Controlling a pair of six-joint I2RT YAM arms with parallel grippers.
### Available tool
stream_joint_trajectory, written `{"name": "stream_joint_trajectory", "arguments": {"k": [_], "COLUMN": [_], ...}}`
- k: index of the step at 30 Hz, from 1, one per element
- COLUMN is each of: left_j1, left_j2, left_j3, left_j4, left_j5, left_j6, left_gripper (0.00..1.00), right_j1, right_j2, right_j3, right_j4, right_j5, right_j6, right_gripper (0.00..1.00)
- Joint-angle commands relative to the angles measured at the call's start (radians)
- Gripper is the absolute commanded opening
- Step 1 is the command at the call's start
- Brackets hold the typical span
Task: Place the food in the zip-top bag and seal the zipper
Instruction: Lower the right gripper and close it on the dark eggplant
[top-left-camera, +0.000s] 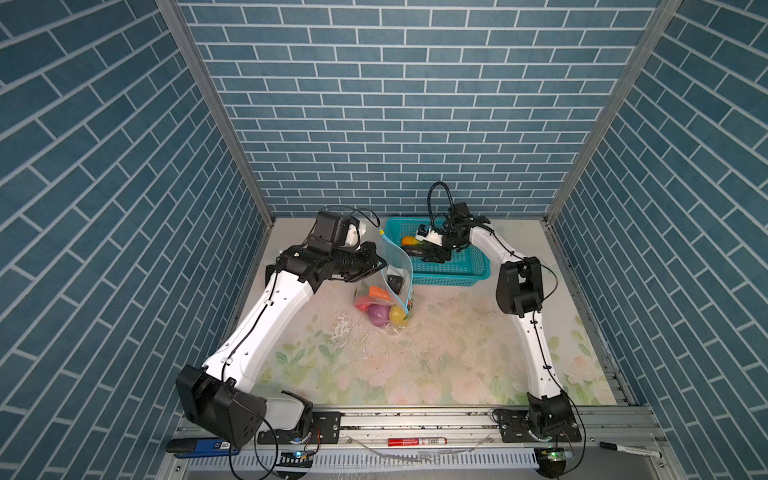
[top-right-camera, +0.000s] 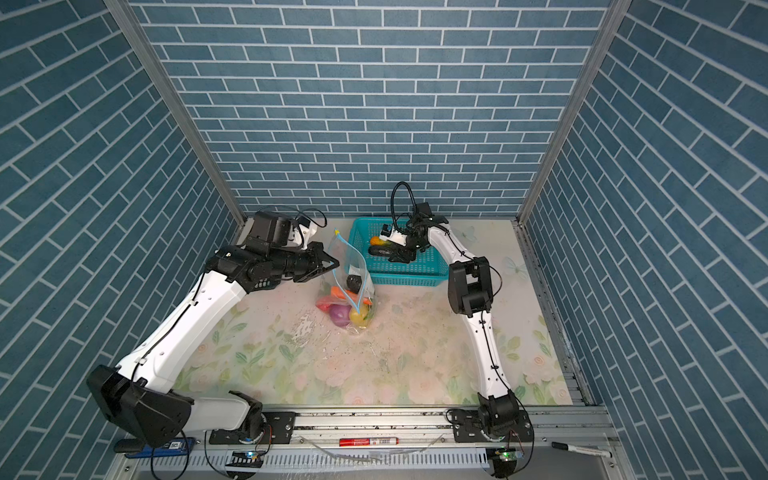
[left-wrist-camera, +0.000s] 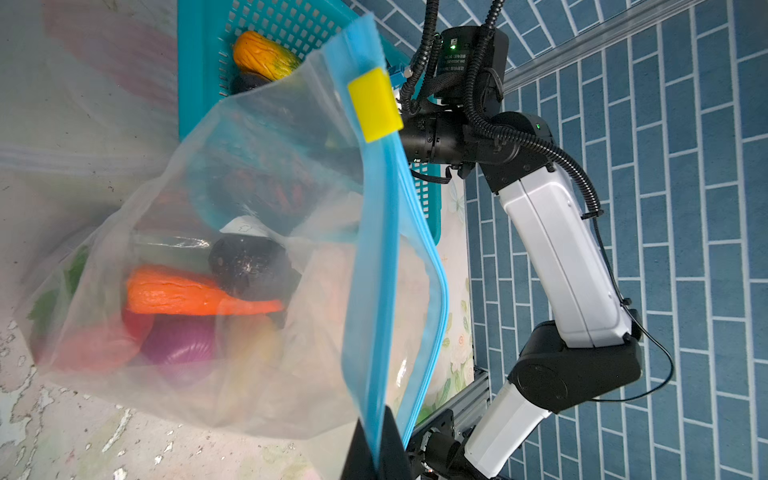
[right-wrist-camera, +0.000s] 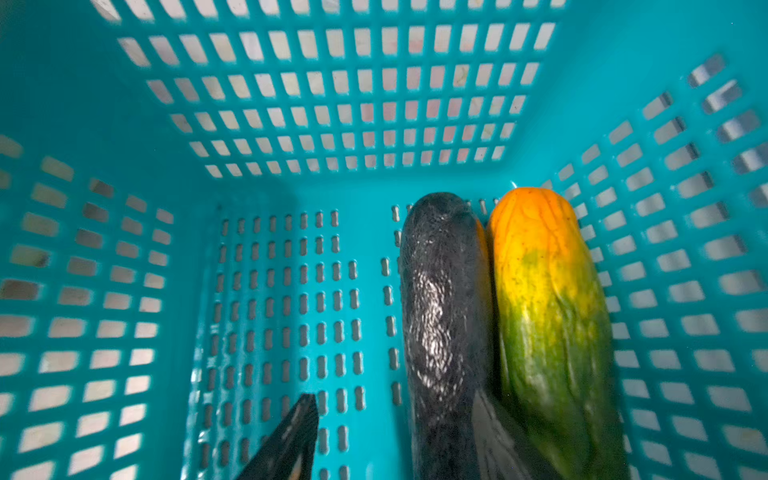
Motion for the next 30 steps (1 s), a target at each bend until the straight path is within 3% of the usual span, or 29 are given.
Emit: {"name": "stream_joint_trajectory", "arguments": {"k": [1, 24, 30], "left_j1": [-0.004, -0.002, -0.002], "left_j2": [-0.007, -0.018, -0.026], "left_j3": [-0.018, -0.027, -0.031], "left_j4": [-0.006, -0.007, -0.009], "left_j5": [-0.005, -0.011, -0.014], "left_j6": [0.013, 0.018, 0.018], "left_gripper": [0.00, 0.00, 0.00], "right_j1": [0.012, 0.046, 0.047], "right_j2": [0.039, 0.043, 0.043], "right_j3": [0.063, 0.019, 0.017], "right_j4": [0.018, 0.026, 0.029], "right_j5": [0.005, 0.057, 0.069], "right_j6": [-0.058, -0.020, 0.007], "right_gripper": [0.61, 0.44, 0.32]}}
